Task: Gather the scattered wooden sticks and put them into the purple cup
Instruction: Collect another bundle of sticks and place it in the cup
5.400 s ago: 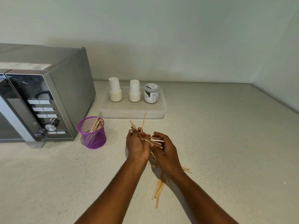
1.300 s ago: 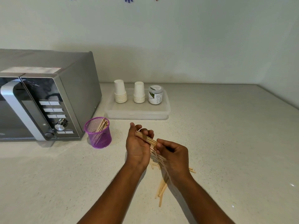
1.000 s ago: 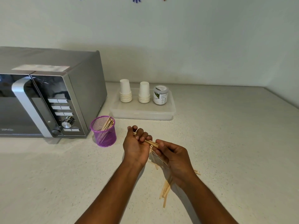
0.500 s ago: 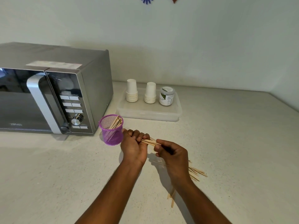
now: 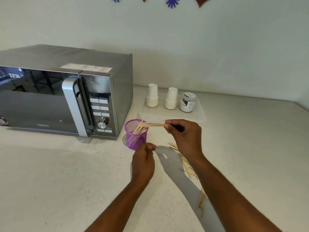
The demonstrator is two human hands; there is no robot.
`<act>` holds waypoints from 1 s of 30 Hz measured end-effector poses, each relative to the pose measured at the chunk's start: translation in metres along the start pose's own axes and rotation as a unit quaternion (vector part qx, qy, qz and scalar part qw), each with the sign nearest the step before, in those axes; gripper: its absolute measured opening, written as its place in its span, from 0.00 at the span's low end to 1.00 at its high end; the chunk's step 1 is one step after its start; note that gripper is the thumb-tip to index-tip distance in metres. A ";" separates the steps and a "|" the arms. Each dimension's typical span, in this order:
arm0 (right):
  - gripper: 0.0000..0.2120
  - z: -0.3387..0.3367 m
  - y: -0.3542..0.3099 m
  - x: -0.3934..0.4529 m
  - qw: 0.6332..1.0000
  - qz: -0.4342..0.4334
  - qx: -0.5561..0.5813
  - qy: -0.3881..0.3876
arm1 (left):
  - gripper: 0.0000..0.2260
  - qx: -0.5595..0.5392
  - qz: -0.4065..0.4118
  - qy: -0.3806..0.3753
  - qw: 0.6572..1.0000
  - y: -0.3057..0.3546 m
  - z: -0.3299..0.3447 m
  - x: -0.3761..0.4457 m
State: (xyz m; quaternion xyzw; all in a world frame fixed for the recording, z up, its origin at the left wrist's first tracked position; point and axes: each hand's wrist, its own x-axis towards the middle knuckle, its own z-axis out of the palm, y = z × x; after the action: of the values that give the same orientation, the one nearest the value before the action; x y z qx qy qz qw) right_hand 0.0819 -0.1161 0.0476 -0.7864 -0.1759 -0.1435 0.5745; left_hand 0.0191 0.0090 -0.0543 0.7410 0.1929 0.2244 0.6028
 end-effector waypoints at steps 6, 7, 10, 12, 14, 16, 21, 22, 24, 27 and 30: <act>0.08 0.045 -0.025 0.032 0.951 -0.167 -0.227 -0.125 | 0.31 0.315 0.159 -0.171 0.920 -0.021 -0.002 -0.002; 0.08 0.052 -0.027 0.036 0.941 -0.172 -0.250 -0.146 | 0.33 0.355 0.171 -0.186 0.900 -0.022 -0.001 -0.003; 0.09 0.067 -0.031 0.043 0.924 -0.169 -0.280 -0.199 | 0.38 0.422 0.172 -0.226 0.861 -0.021 0.000 -0.003; 0.11 0.074 -0.032 0.046 0.921 -0.163 -0.278 -0.218 | 0.39 0.438 0.169 -0.236 0.851 -0.022 -0.001 -0.002; 0.13 0.073 -0.031 0.048 0.927 -0.155 -0.278 -0.196 | 0.40 0.445 0.172 -0.236 0.846 -0.022 -0.001 -0.001; 0.13 0.068 -0.025 0.048 0.936 -0.158 -0.271 -0.161 | 0.40 0.445 0.175 -0.232 0.847 -0.022 0.000 0.000; 0.10 0.049 -0.003 0.044 0.940 -0.174 -0.270 -0.115 | 0.38 0.431 0.194 -0.225 0.852 -0.028 0.000 0.003; 0.10 0.039 0.005 0.046 0.957 -0.150 -0.240 -0.067 | 0.38 0.431 0.198 -0.226 0.851 -0.029 0.000 0.003; 0.10 0.018 0.026 0.051 0.973 -0.091 -0.211 -0.018 | 0.37 0.439 0.208 -0.230 0.843 -0.031 0.001 0.005; 0.11 -0.007 0.062 0.050 0.953 -0.032 -0.282 -0.108 | 0.38 0.457 0.213 -0.238 0.830 -0.030 0.003 0.006; 0.12 -0.015 0.088 0.030 0.912 -0.035 -0.343 -0.221 | 0.37 0.461 0.212 -0.239 0.828 -0.027 0.002 0.006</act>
State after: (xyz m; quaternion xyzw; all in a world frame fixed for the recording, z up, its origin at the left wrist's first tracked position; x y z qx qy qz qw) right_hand 0.1476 -0.1515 -0.0100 -0.9401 -0.2654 -0.0376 0.2106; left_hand 0.0249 0.0157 -0.0806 0.9858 -0.0384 0.0474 0.1564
